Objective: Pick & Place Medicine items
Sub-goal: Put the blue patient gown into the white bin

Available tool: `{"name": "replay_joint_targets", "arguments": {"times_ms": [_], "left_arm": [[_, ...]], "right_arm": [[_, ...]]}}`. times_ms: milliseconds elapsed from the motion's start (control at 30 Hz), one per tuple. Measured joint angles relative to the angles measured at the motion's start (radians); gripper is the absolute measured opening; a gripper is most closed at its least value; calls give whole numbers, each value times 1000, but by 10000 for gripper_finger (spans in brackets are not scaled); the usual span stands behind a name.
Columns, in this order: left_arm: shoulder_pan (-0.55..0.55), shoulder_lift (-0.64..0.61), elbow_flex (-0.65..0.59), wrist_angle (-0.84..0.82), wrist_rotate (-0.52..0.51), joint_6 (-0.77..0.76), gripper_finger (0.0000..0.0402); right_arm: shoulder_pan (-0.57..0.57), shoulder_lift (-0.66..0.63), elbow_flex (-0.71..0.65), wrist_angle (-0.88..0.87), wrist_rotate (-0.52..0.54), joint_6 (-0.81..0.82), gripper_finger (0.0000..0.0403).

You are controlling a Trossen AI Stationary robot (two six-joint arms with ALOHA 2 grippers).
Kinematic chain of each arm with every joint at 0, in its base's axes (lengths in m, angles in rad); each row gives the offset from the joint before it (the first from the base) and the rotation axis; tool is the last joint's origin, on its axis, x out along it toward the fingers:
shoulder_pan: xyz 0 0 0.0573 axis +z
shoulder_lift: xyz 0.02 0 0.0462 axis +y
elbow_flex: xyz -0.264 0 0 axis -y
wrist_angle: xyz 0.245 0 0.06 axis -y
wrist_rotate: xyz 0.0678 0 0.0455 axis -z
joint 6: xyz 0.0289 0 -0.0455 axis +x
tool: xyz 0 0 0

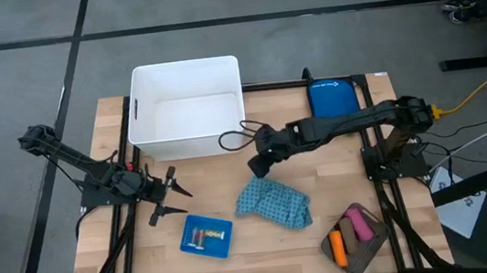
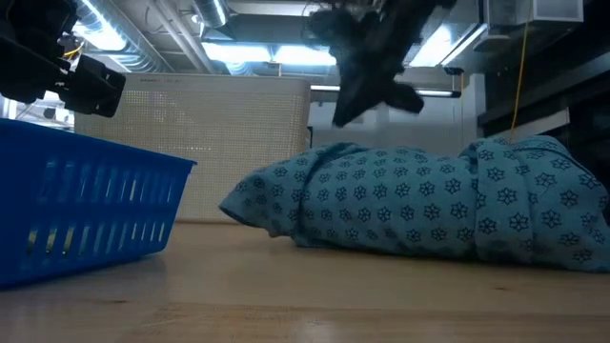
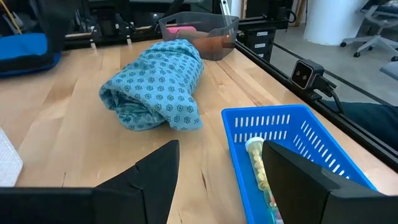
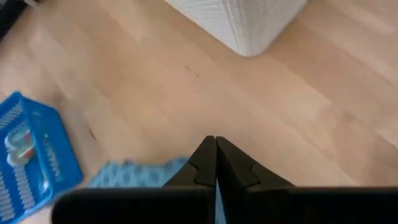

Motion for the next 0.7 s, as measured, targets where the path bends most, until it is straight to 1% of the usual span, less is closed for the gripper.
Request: {"name": "replay_joint_targets", "arguments": {"times_ms": [100,200,333,500,700], "left_arm": [[0,0,0,-17,0,-6,226],[0,0,0,-35,1,-19,226],[0,0,0,-37,1,-31,226],[0,0,0,-37,1,-31,226],[0,0,0,-36,1,-34,226]], "right_arm": [[26,-10,73,-148,3,62,12],[72,-9,138,-331,-9,158,6],[162,-9,172,-463,-41,307,3],[279,-8,181,-493,-117,469,2],[393,8,179,-487,-145,637,1]]}}
